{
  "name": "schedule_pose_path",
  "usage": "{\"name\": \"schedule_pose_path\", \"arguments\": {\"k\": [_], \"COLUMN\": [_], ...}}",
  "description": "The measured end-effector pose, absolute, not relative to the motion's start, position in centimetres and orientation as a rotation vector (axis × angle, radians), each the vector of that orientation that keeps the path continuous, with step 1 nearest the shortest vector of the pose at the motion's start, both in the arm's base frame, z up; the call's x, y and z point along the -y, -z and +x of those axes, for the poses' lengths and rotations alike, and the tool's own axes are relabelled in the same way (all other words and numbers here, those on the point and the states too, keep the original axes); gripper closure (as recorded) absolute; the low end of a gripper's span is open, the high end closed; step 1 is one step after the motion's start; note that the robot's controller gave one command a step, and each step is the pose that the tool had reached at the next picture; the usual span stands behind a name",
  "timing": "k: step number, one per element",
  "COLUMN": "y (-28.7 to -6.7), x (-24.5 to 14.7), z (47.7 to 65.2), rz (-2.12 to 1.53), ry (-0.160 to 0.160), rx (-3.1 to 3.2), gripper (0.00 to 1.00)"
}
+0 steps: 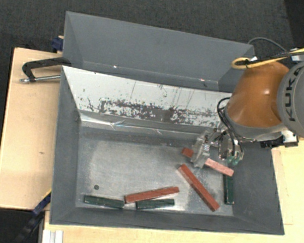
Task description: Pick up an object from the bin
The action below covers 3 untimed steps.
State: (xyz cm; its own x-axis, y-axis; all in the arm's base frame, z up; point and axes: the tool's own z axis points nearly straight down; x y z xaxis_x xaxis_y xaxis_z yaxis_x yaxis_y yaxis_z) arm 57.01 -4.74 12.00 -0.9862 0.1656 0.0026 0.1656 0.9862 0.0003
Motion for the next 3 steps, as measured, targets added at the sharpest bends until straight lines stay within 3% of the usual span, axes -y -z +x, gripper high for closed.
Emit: {"name": "schedule_pose_path", "arguments": {"k": [1,2,3], "y": [-14.5,-17.8,-24.8], "x": [4.2,3.6,1.8], "z": [57.7,56.4,56.2], "rz": [-0.252,-0.238,-0.223], "ry": [0.001,0.002,0.002], "rx": [3.143,3.129,3.136], "gripper": [1.0,1.0,1.0]}}
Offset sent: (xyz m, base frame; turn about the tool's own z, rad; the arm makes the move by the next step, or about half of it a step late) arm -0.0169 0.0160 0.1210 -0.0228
